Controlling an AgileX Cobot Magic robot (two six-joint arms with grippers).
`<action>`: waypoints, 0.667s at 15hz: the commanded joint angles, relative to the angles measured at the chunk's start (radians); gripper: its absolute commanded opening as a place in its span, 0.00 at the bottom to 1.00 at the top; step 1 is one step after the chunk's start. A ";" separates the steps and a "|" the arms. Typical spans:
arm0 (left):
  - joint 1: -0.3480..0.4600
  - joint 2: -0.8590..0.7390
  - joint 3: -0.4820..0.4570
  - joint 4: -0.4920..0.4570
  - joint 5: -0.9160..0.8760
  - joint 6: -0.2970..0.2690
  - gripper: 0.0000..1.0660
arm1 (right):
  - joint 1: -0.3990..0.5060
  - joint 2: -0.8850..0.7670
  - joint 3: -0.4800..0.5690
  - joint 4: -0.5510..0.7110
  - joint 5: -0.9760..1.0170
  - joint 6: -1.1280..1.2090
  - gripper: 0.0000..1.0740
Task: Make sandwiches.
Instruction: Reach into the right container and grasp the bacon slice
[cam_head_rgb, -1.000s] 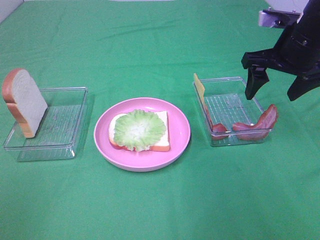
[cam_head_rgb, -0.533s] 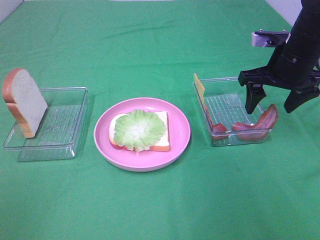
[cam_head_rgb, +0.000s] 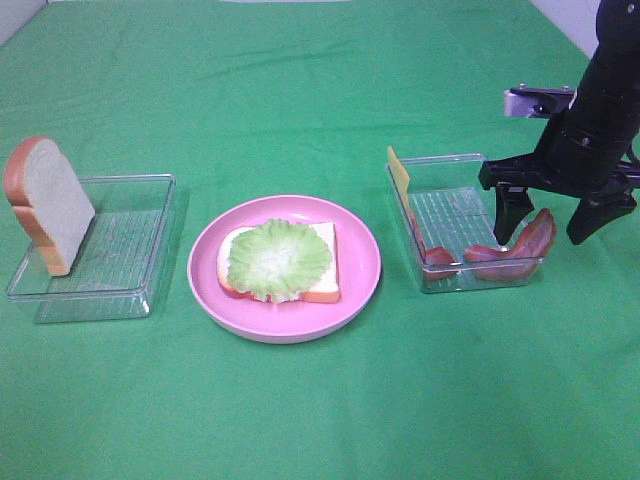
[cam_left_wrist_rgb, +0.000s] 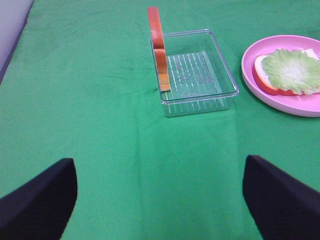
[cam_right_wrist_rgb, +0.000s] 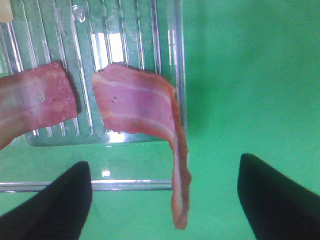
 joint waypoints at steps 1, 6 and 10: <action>-0.005 -0.012 0.003 -0.004 -0.015 -0.008 0.79 | -0.003 0.002 0.001 0.015 -0.007 -0.008 0.68; -0.005 -0.012 0.003 -0.004 -0.015 -0.008 0.79 | -0.003 0.002 0.001 0.012 -0.035 0.004 0.52; -0.005 -0.012 0.003 -0.004 -0.015 -0.008 0.79 | -0.003 0.002 0.001 -0.002 -0.023 0.004 0.52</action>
